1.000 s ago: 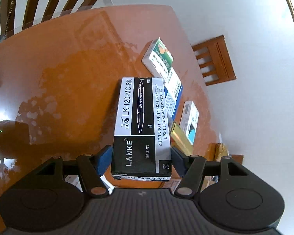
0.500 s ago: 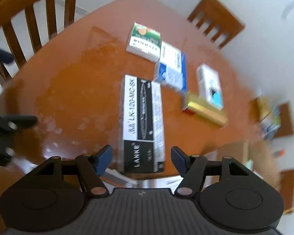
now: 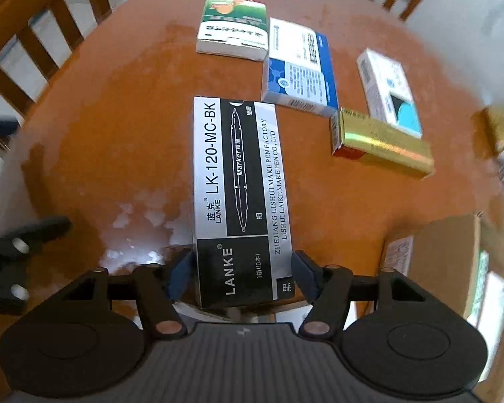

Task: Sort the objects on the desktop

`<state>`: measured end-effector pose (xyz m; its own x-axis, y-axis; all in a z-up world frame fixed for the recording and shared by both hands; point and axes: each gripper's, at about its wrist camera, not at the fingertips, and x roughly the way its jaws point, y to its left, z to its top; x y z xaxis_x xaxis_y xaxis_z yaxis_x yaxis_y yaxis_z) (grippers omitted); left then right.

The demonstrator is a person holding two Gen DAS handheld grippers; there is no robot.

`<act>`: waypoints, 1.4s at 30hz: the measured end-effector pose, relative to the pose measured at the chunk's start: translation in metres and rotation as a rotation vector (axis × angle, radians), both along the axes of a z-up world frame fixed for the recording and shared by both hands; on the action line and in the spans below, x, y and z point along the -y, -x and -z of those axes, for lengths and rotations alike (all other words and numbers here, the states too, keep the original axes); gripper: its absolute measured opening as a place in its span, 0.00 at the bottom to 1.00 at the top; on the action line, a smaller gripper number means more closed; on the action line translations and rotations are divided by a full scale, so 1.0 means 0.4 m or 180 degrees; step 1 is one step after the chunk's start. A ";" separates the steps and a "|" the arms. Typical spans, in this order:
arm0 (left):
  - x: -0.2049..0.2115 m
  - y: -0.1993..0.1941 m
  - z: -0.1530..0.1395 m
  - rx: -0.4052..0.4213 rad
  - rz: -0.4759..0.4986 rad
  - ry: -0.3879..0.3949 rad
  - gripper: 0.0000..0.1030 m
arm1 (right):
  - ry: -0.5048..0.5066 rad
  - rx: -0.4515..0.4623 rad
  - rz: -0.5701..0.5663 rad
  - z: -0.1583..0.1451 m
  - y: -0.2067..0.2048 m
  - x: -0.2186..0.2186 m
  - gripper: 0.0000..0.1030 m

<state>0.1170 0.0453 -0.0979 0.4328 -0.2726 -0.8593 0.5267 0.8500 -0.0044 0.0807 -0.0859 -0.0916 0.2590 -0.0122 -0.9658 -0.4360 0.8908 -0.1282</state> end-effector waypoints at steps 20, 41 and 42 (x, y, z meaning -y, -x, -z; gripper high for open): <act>0.105 -0.026 0.031 0.0078 0.0279 -0.0072 1.00 | -0.0583 0.0234 0.0106 -0.019 -0.052 0.019 0.89; 0.122 -0.045 0.030 0.0251 0.0515 -0.0122 1.00 | -0.1442 -0.0968 0.0618 0.029 -0.183 0.104 0.67; 0.125 -0.041 0.027 0.0300 0.0557 -0.0151 1.00 | -0.1475 -0.0986 0.0641 0.030 -0.183 0.108 0.67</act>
